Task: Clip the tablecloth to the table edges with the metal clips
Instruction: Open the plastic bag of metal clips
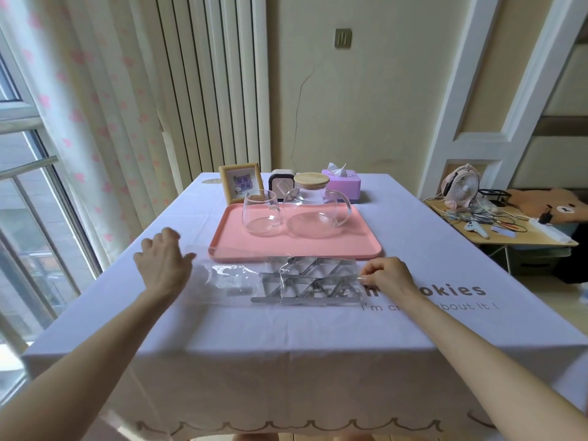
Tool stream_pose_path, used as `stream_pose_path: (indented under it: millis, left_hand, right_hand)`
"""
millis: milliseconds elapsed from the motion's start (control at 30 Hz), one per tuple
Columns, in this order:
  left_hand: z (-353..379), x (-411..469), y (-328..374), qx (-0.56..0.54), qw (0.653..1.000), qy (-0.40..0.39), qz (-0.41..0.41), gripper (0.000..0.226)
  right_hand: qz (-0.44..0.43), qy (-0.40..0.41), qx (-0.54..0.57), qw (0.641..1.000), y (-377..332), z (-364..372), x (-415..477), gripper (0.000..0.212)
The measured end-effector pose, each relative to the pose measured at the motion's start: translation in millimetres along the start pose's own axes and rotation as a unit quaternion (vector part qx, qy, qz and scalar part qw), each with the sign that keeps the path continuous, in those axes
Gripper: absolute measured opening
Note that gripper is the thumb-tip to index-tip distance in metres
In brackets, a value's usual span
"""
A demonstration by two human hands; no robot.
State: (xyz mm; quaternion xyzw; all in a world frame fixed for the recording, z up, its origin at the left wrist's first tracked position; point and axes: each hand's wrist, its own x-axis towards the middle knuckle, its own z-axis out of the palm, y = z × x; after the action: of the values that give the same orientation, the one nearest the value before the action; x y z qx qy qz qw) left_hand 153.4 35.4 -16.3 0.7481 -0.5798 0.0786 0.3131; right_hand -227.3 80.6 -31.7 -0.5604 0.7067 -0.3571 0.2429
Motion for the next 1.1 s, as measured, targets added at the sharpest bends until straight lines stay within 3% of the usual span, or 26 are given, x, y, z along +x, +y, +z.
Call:
stream_pose_path:
  millis: [100, 167, 267, 367, 567, 667, 767, 833, 933, 1033, 1100]
  left_hand:
    - [2, -14, 18, -0.032, 0.977, -0.005, 0.209, 0.056]
    - [0, -25, 29, -0.069, 0.938, -0.13, 0.314, 0.091]
    - [5, -38, 38, -0.018, 0.871, -0.326, 0.368, 0.134]
    - [12, -47, 37, 0.017, 0.85, -0.389, 0.356, 0.144]
    - [4, -47, 20, 0.07, 0.871, -0.341, 0.348, 0.135]
    - [2, -44, 7, 0.103, 0.866, -0.357, 0.333, 0.137]
    - [0, -40, -6, 0.111, 0.858, -0.377, 0.332, 0.134]
    - [-4, -34, -11, 0.105, 0.851, -0.387, 0.338, 0.115]
    - [-10, -20, -18, 0.092, 0.849, -0.393, 0.341, 0.048]
    - [-19, -1, -30, 0.114, 0.851, -0.377, 0.347, 0.046]
    - [-25, 10, -37, 0.186, 0.847, -0.35, 0.354, 0.053]
  right_hand:
    - [0.006, -0.048, 0.038, 0.998, -3, -7, 2, 0.024]
    - [0.017, -0.073, 0.047, 0.996, -8, -13, 3, 0.024]
    - [0.031, -0.073, 0.003, 0.997, -16, -12, -2, 0.041]
    - [0.009, -0.077, -0.045, 0.996, -19, -2, -7, 0.04]
    - [0.001, -0.076, 0.078, 0.994, -40, 13, -17, 0.025]
    - [0.04, -0.063, 0.151, 0.986, -49, 17, -18, 0.023]
    - [0.058, -0.025, 0.144, 0.988, -50, 11, -18, 0.022]
    - [0.072, 0.003, 0.129, 0.989, -44, 4, -14, 0.024]
    - [0.091, 0.019, 0.087, 0.992, -34, -6, -13, 0.022]
    - [0.098, 0.028, 0.075, 0.992, -27, -11, -14, 0.016]
    - [0.102, 0.036, 0.079, 0.991, -24, -13, -15, 0.013]
